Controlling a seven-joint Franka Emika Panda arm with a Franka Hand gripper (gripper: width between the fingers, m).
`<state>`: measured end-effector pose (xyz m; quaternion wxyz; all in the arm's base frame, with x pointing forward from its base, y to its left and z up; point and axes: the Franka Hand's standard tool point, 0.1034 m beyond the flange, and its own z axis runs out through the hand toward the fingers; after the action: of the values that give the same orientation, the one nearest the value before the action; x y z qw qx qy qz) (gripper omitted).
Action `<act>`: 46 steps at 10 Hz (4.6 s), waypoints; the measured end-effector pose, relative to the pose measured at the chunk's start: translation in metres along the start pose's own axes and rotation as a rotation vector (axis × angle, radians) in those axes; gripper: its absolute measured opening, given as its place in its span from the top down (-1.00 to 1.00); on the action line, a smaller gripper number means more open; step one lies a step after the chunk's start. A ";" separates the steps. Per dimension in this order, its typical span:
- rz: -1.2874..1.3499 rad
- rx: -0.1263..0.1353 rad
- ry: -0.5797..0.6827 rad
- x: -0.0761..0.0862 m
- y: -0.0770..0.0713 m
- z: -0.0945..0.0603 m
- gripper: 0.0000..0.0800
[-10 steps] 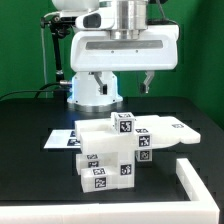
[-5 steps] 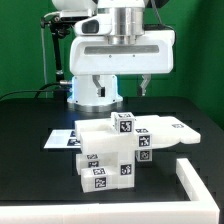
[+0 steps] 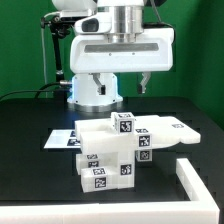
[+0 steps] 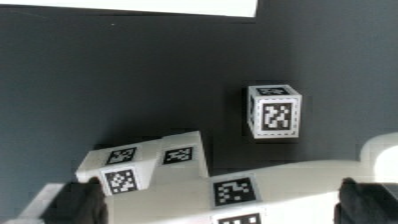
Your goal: Assemble chair
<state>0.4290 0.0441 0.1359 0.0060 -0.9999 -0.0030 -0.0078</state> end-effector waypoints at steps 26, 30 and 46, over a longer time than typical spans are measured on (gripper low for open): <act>-0.080 -0.063 0.118 0.070 -0.002 0.043 -0.62; -0.083 -0.064 0.130 0.073 -0.004 0.044 -0.62; -0.046 -0.058 0.049 0.004 -0.026 0.104 -0.62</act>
Offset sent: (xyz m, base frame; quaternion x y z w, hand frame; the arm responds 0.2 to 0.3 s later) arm 0.0000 0.0000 0.0000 0.0000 0.0000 0.0000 1.0000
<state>0.4349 0.0714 0.0321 -0.0231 -0.9989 -0.0257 -0.0323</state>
